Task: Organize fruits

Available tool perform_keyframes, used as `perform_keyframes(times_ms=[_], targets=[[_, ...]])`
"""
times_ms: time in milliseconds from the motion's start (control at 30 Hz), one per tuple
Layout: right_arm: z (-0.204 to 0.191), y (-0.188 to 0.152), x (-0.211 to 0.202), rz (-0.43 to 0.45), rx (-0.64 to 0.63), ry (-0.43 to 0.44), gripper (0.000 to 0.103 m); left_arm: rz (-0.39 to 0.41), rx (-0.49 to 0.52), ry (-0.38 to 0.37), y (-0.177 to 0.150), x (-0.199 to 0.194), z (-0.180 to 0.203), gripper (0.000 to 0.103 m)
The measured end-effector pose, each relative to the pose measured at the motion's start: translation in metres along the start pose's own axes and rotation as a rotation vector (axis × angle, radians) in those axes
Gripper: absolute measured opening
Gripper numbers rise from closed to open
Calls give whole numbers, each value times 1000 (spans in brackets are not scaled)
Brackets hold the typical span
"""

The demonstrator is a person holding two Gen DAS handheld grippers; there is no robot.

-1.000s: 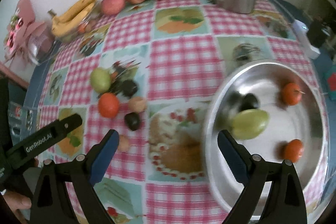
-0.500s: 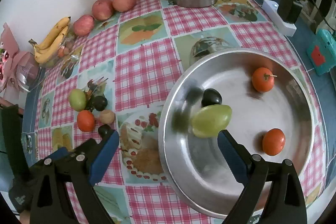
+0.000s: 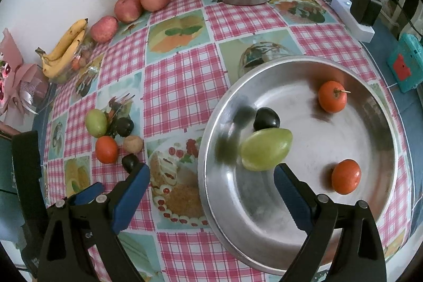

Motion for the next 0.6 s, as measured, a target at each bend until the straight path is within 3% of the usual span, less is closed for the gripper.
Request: perform_keyframes(times_ms=[267,600], targets=[[0,-1,3,-14,-3,-6,95,4,31,10,-1,-2,13,33],[0,-1,7,-28,-6,-13,95,8,-6,-60,1,-10,14,29]])
Point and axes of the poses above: each gripper's, at about its wrist camera, not at the fingertips, and x roughly the way its jaws point, z to its right, y to its top, the point moved 4 cm from there along x, roughly the way its jaws point, and after that the axes turned 1 degree about -y, right-handed, at the moved point
